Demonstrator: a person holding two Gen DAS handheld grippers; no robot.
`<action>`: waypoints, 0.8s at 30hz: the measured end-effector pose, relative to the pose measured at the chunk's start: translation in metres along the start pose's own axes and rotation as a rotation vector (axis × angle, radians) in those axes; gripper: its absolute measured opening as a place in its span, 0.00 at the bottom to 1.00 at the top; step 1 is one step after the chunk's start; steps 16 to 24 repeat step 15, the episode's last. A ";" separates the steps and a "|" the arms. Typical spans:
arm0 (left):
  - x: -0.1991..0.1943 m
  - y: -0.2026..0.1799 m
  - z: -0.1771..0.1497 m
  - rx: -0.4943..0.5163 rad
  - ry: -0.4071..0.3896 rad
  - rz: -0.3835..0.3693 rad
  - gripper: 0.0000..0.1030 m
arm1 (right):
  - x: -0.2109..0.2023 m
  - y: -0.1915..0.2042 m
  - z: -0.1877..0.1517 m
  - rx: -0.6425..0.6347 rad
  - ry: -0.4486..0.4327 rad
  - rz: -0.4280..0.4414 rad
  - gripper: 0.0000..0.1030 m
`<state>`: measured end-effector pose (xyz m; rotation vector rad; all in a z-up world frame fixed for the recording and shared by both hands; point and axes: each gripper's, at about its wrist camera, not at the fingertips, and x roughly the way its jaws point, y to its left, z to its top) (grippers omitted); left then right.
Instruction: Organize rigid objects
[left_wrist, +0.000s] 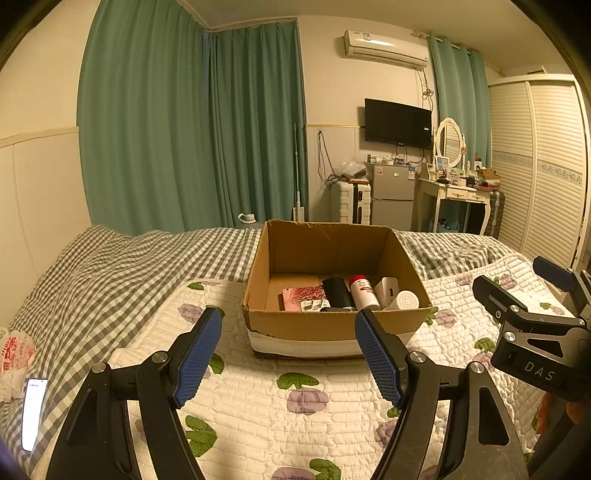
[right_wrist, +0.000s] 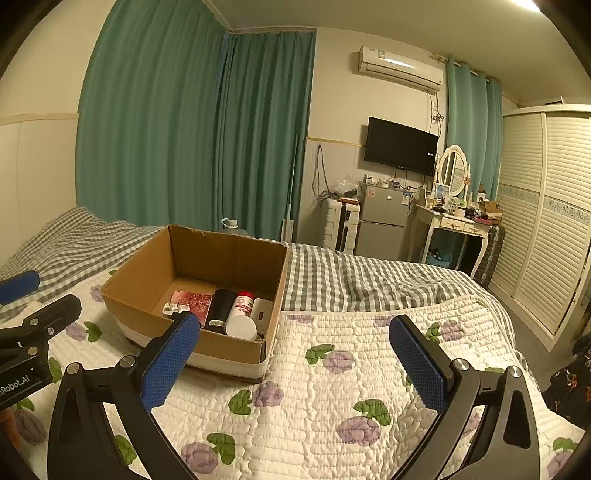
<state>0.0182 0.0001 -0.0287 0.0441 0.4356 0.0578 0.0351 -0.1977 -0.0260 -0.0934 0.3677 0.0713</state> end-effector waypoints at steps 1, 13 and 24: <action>0.000 0.000 0.000 0.000 0.000 -0.002 0.75 | 0.000 0.000 0.000 0.000 0.000 0.001 1.00; 0.001 0.000 0.000 -0.006 0.005 0.004 0.75 | 0.001 0.000 0.000 -0.001 0.005 0.000 1.00; 0.001 0.000 -0.001 -0.007 0.008 -0.004 0.75 | 0.000 0.000 0.000 -0.002 0.006 -0.001 1.00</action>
